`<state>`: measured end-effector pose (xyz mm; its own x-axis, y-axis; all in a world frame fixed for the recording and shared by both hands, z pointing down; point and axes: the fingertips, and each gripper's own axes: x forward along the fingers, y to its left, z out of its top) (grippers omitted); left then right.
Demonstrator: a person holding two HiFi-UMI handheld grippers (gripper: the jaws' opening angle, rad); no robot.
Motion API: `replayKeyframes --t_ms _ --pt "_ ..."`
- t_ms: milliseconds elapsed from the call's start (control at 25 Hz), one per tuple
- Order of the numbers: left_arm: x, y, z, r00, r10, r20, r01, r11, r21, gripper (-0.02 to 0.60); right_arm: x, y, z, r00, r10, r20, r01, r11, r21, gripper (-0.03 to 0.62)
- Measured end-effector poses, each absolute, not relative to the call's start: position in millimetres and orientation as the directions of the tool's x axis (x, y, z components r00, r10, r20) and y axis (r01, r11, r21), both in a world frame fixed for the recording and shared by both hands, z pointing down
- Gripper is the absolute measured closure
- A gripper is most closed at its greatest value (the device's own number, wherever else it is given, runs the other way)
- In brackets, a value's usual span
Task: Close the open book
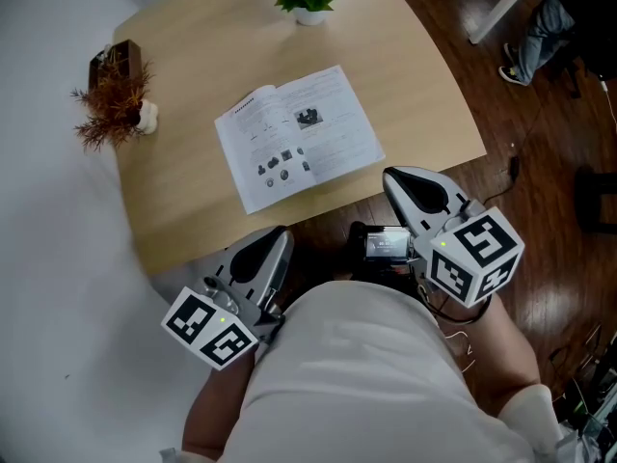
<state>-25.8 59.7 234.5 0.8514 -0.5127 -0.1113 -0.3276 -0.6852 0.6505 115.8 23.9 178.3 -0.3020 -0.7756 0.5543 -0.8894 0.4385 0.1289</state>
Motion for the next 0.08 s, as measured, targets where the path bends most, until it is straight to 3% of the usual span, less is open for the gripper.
replayKeyframes --t_ms 80 --pt "-24.8 60.5 235.2 0.852 -0.512 -0.11 -0.326 -0.683 0.653 0.583 116.2 24.5 178.2 -0.302 -0.776 0.554 -0.889 0.439 0.13 0.594"
